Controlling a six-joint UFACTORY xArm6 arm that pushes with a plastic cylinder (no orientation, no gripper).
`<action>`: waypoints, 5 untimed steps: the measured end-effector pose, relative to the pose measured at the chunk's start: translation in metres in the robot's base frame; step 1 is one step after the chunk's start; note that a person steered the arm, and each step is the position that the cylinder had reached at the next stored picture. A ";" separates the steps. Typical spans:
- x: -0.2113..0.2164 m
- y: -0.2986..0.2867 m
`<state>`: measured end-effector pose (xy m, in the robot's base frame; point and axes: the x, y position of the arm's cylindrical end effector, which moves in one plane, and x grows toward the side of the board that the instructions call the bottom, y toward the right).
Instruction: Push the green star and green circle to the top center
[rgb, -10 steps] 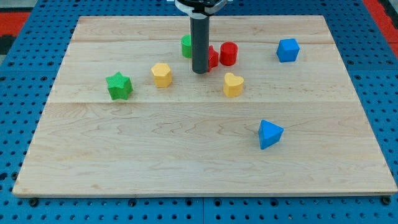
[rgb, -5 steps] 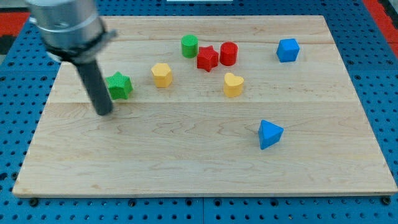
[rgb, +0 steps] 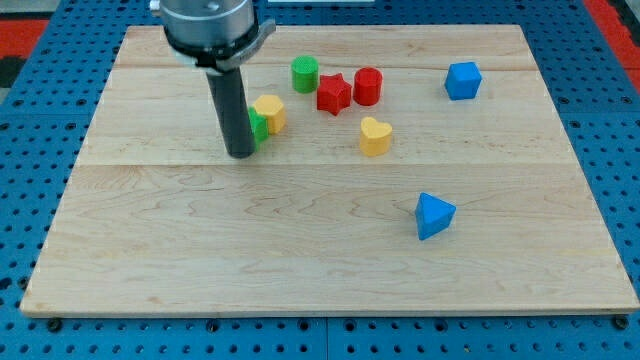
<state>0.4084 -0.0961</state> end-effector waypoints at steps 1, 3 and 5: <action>-0.030 -0.006; -0.074 0.004; -0.102 0.051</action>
